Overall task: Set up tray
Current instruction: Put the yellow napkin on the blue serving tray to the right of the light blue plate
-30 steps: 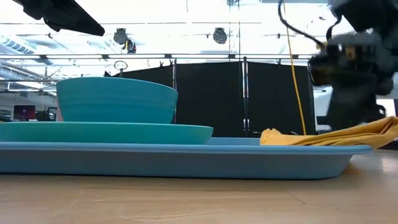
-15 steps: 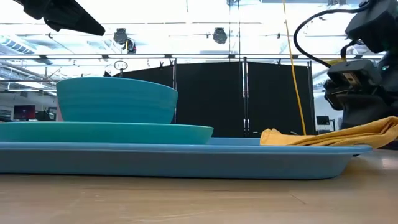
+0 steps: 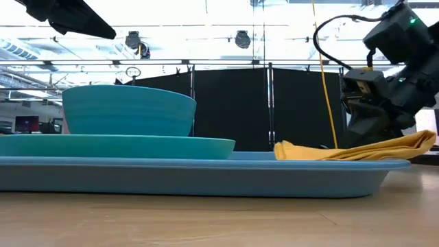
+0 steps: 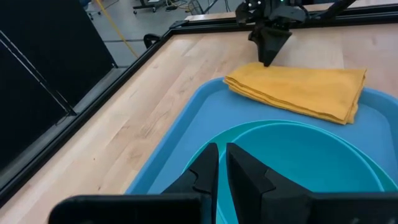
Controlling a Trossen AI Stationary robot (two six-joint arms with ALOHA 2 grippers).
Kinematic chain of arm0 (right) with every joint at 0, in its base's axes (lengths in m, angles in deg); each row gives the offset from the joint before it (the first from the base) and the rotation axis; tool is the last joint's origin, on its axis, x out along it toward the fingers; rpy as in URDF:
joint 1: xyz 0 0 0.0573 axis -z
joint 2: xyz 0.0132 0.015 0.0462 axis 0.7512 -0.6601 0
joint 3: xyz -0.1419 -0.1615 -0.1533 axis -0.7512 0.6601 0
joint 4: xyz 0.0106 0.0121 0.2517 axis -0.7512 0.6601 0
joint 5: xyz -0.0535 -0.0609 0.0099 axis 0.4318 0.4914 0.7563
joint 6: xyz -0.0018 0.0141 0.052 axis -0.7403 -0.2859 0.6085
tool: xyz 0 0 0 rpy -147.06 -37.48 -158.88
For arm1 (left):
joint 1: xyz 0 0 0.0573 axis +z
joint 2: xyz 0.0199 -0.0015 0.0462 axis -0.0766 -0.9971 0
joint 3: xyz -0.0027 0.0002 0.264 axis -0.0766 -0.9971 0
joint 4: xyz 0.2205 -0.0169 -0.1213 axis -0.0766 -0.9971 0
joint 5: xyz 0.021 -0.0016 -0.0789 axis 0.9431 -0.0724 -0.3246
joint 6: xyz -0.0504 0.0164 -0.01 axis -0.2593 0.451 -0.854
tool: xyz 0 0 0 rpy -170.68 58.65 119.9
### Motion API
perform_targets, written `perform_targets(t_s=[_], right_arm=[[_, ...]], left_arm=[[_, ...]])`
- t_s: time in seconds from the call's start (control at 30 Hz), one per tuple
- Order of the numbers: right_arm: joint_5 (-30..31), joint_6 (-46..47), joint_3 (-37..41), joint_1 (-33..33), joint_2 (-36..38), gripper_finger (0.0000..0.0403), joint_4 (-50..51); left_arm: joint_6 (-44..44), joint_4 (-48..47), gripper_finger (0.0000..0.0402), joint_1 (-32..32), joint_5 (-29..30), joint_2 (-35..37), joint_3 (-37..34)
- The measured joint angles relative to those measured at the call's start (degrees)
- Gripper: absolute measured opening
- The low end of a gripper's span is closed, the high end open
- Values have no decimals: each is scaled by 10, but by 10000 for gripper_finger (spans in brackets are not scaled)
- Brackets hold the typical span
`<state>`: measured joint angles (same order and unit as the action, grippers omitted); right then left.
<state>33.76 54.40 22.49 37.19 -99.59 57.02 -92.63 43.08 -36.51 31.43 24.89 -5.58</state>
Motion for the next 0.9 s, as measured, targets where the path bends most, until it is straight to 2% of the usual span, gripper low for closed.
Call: perform_targets(t_s=[0.33,0.7,0.9], right_arm=[[-19,-107,0,3,0,101,-96],[-19,-109,-1,13,-32,64,-99],[-49,-163,-1,37,-74,46,-208]], left_arm=[[0,0,37,0,0,0,0],[1,0,37,0,1,0,0],[0,0,37,0,2,0,0]])
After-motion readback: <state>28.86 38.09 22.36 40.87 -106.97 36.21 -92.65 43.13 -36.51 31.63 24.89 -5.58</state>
